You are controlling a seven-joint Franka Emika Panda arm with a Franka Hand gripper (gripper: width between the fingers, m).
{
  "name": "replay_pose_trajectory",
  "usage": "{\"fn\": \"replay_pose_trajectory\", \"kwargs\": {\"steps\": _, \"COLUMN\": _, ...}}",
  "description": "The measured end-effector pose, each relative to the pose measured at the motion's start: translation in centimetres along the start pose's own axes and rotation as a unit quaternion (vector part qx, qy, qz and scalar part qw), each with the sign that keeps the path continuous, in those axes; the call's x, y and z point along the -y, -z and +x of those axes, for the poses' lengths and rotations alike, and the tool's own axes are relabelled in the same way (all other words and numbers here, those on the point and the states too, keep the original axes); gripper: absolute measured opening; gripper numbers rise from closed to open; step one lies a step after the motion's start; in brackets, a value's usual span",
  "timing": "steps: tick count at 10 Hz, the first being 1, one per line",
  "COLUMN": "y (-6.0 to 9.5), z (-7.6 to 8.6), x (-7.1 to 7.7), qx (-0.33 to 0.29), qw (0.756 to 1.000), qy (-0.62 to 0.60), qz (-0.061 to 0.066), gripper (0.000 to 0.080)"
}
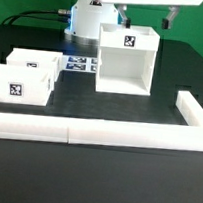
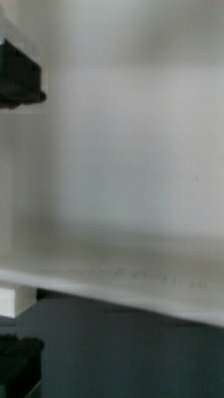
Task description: Assemble drawer
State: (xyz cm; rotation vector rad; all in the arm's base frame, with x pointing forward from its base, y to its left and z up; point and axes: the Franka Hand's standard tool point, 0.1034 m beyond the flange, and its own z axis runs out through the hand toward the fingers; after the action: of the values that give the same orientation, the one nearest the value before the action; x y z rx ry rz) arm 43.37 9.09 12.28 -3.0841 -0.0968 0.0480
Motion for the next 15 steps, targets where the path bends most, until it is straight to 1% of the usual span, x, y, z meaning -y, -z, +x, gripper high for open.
{"fn": "replay_pose_trajectory", "kwargs": {"steps": 2, "y": -0.8, "z": -0.4, "x": 0.9, "qx": -0.009, "qw": 1.000, "qy": -0.015, "qz": 0.003, "gripper": 0.0650}}
{"fn": "replay_pose_trajectory", "kwargs": {"steps": 4, "y": -2.0, "z": -1.1, "x": 1.1, "qx": -0.006, "qw": 0.999, "qy": -0.036, "qz": 0.002, "gripper": 0.0650}}
{"fn": "replay_pose_trajectory", "kwargs": {"steps": 5, "y": -2.6, "z": -1.4, "x": 1.4, "qx": -0.002, "qw": 0.999, "qy": -0.053, "qz": 0.002, "gripper": 0.0564}}
{"fn": "replay_pose_trajectory", "kwargs": {"steps": 6, "y": -2.8, "z": -1.5, "x": 1.5, "qx": 0.000, "qw": 0.999, "qy": -0.054, "qz": 0.002, "gripper": 0.0428}}
{"fn": "replay_pose_trajectory", "kwargs": {"steps": 7, "y": -2.8, "z": -1.5, "x": 1.4, "qx": 0.000, "qw": 0.999, "qy": -0.055, "qz": 0.002, "gripper": 0.0428}}
{"fn": "replay_pose_trajectory", "kwargs": {"steps": 8, "y": -2.8, "z": -1.5, "x": 1.4, "qx": 0.000, "qw": 0.999, "qy": -0.055, "qz": 0.002, "gripper": 0.0245}}
{"fn": "replay_pose_trajectory", "kwargs": {"steps": 9, "y": -2.8, "z": -1.5, "x": 1.4, "qx": 0.000, "qw": 0.999, "qy": -0.055, "qz": 0.002, "gripper": 0.0110}}
{"fn": "replay_pose_trajectory", "kwargs": {"steps": 10, "y": -2.8, "z": -1.5, "x": 1.4, "qx": 0.000, "qw": 0.999, "qy": -0.055, "qz": 0.002, "gripper": 0.0110}}
{"fn": "replay_pose_trajectory", "kwargs": {"steps": 11, "y": -2.8, "z": -1.5, "x": 1.4, "qx": 0.000, "qw": 0.999, "qy": -0.055, "qz": 0.002, "gripper": 0.0036}}
{"fn": "replay_pose_trajectory", "kwargs": {"steps": 15, "y": -2.8, "z": -1.5, "x": 1.4, "qx": 0.000, "qw": 0.999, "qy": -0.055, "qz": 0.002, "gripper": 0.0036}}
